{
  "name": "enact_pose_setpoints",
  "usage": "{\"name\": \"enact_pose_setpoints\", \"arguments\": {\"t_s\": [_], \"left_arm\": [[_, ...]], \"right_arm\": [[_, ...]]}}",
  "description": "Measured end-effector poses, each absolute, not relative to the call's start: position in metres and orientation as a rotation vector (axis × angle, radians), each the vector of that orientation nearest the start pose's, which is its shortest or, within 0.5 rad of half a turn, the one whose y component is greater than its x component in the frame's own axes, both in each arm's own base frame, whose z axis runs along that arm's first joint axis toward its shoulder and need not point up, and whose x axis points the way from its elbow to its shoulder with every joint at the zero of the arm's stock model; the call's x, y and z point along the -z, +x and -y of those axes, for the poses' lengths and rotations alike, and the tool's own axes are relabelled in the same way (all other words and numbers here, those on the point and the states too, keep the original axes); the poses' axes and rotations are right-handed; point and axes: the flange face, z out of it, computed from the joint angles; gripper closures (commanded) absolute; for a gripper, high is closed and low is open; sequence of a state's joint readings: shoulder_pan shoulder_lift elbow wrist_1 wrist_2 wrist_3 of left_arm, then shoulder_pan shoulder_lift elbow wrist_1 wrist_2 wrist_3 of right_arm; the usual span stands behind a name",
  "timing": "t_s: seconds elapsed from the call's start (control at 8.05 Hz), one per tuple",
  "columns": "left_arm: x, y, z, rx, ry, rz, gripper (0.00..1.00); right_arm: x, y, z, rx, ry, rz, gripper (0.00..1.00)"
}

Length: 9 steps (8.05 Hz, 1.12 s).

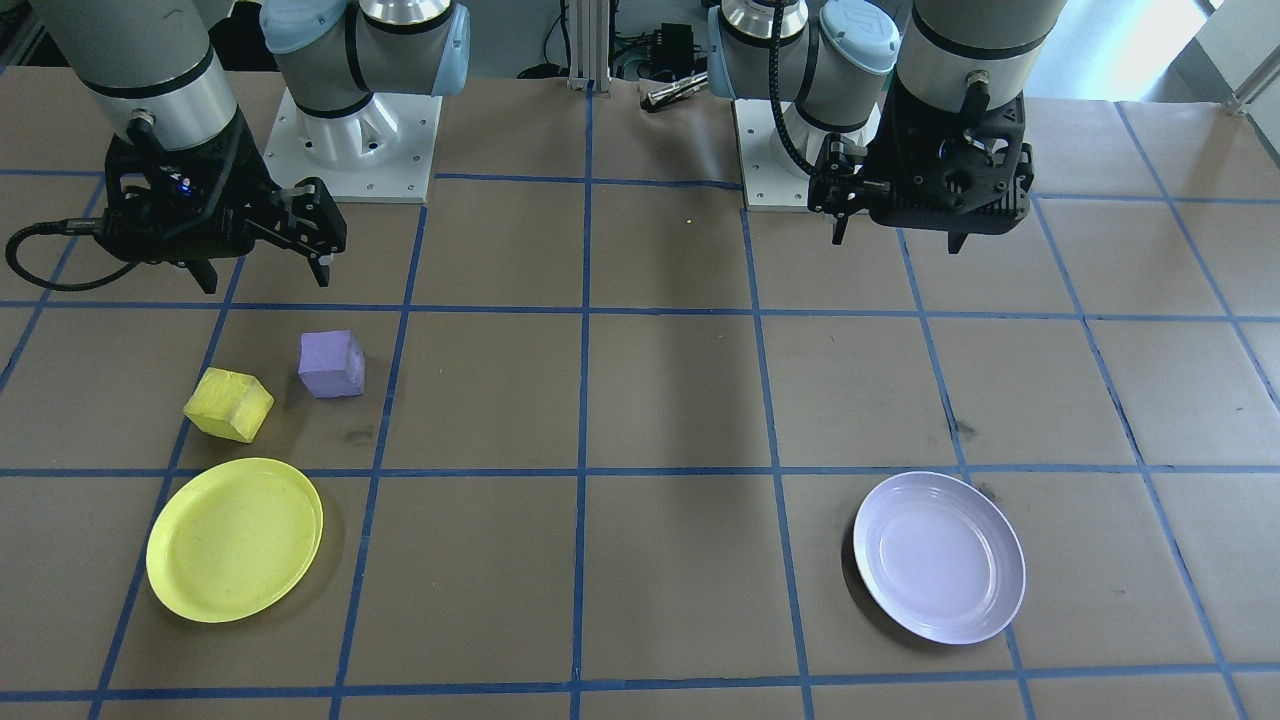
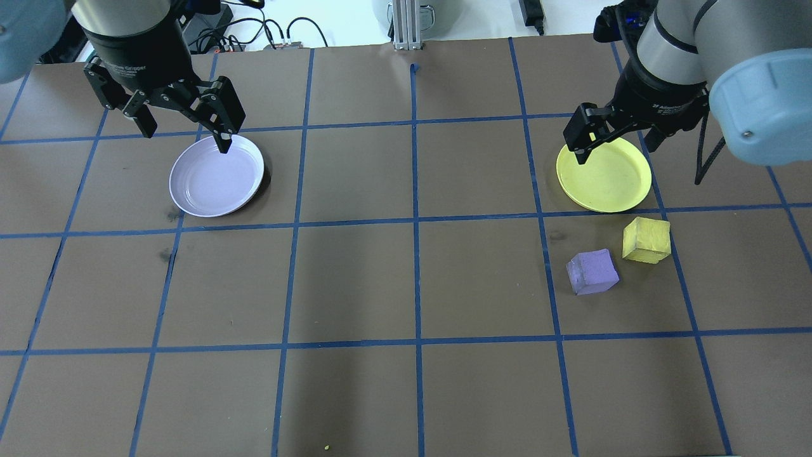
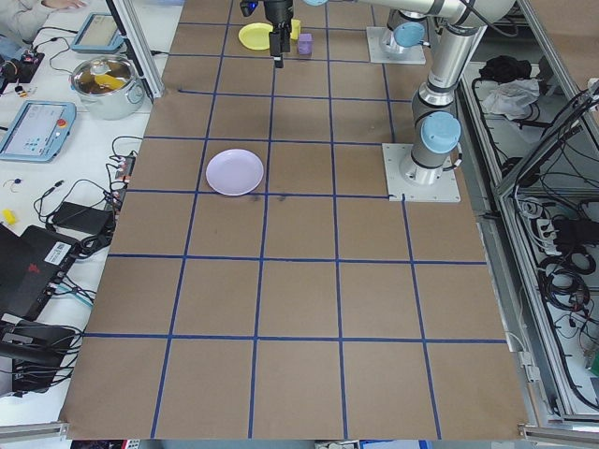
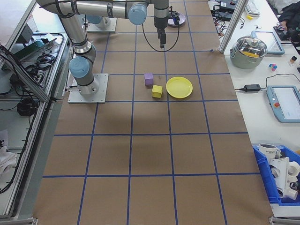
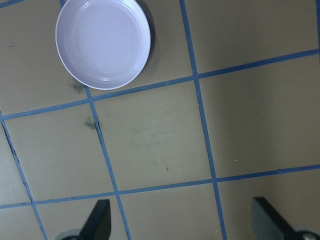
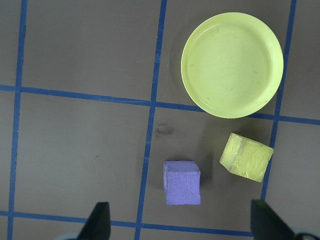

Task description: Sort blocks by color into plates

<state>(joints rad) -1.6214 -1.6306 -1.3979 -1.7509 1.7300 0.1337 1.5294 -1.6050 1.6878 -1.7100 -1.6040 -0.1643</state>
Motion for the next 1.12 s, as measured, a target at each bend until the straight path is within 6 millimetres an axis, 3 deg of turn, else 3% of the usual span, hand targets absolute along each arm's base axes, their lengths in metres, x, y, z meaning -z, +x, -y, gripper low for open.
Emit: {"name": "enact_pose_setpoints", "arguments": {"t_s": [0.37,0.62,1.12], "left_arm": [[-0.529,-0.149,0.503,-0.051,0.266,-3.053,0.00],[-0.524,-0.153,0.512,-0.001,0.192,-3.099,0.00],[-0.529,-0.154,0.512,0.047,0.162,-3.108,0.00]], "right_arm": [[-0.459,0.109,0.487,0.073,-0.193,-3.177,0.00],[-0.436,0.098,0.502,0.000,-0.165,-3.183,0.00],[-0.373,0.015,0.545,-0.097,-0.143,-3.183,0.00]]}}
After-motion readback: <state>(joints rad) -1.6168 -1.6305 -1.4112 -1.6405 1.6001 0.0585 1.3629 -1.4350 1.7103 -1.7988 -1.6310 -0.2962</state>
